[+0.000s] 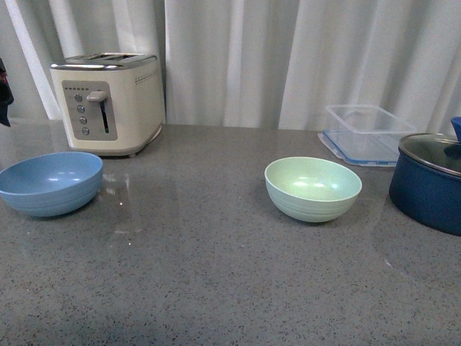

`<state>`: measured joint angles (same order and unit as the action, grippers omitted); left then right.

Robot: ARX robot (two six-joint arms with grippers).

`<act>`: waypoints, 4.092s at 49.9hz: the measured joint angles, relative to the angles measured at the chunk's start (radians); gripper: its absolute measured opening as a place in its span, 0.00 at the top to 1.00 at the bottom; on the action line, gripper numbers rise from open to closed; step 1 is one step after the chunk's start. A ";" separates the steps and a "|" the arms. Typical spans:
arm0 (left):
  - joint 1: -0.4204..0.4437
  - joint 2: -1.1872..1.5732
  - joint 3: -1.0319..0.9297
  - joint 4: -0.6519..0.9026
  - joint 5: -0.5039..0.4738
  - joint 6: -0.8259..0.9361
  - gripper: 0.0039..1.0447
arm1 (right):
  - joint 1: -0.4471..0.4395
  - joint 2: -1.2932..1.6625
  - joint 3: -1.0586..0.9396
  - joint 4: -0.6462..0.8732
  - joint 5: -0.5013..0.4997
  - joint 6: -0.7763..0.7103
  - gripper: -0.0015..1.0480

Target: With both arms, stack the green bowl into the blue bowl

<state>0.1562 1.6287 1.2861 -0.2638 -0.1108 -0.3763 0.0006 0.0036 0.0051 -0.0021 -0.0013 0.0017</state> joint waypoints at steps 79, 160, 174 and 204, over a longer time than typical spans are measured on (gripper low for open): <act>-0.315 0.152 0.169 -0.028 0.050 -0.037 0.97 | 0.000 0.000 0.000 0.000 0.000 0.000 0.10; -0.346 -0.278 -0.667 0.963 -0.085 0.361 0.81 | 0.000 0.000 0.000 0.000 0.000 0.000 0.10; -0.291 -0.467 -0.905 1.042 -0.014 0.368 0.97 | 0.000 0.000 0.000 0.000 0.000 0.000 0.10; -0.157 -0.801 -1.175 0.972 0.105 0.369 0.97 | 0.000 0.000 0.000 0.000 0.000 0.000 0.10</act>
<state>-0.0010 0.8280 0.1108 0.7078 -0.0055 -0.0078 0.0006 0.0036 0.0051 -0.0021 -0.0013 0.0017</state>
